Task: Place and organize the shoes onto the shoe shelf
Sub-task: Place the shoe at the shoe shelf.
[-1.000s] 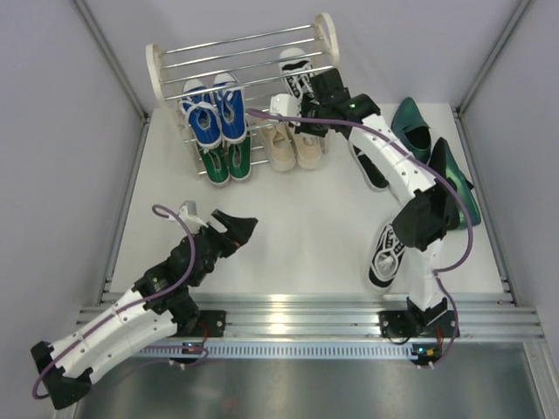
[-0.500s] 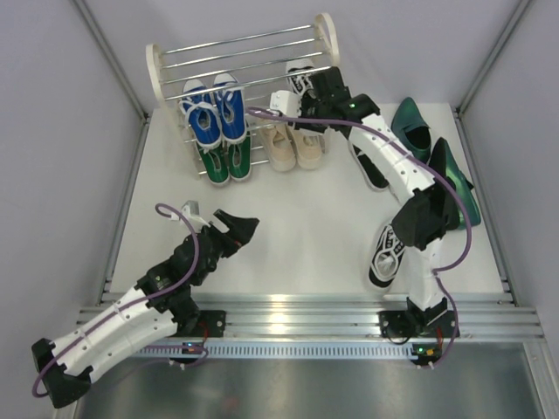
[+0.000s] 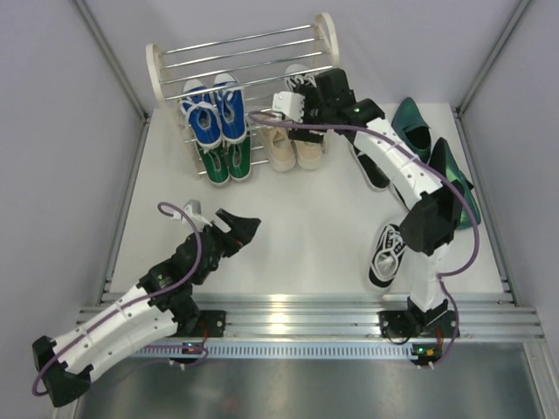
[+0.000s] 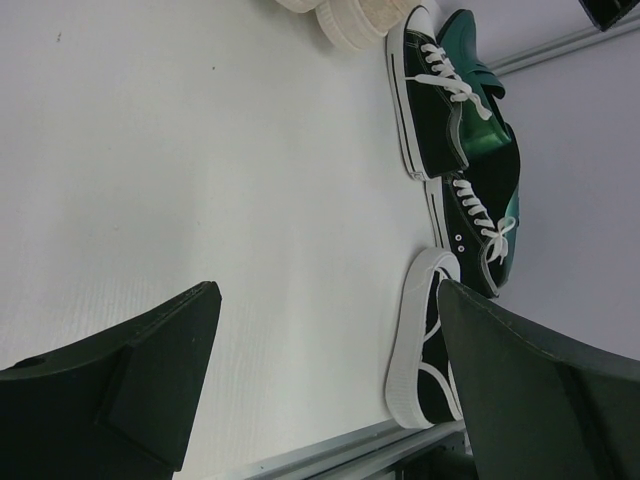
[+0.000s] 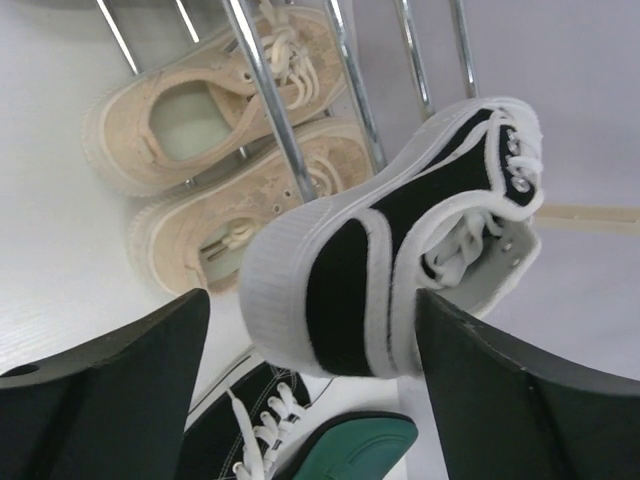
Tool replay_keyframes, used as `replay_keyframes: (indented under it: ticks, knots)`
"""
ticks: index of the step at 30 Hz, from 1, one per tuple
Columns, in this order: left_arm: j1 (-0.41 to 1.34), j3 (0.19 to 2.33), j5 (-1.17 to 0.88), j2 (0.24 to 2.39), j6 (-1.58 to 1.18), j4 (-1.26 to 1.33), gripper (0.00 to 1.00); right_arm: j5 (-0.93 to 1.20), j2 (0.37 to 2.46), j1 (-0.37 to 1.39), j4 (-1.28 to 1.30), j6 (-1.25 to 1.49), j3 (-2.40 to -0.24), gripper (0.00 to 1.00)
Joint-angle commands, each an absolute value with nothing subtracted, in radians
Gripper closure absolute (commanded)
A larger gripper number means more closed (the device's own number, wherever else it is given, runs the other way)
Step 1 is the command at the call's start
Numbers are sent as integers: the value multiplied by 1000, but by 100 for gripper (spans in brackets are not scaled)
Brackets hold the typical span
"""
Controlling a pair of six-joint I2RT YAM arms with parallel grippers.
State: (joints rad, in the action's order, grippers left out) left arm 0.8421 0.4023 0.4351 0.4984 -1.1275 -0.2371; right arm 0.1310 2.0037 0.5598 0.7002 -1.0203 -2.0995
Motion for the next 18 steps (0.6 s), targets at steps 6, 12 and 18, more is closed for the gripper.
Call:
replay_keyframes:
  ticks: [6,12,18]
  knots:
    - [838,445,417,512,-1120,-189,5,193,1764,551,592,-1020,-1908,5]
    - [838,474,419,532,-1115,-209,5,225,1631,551,591,-973,-1826,1]
    - [838,509,402,581,-1132,-229,2,198,1456,546,581,-839,-1678,0]
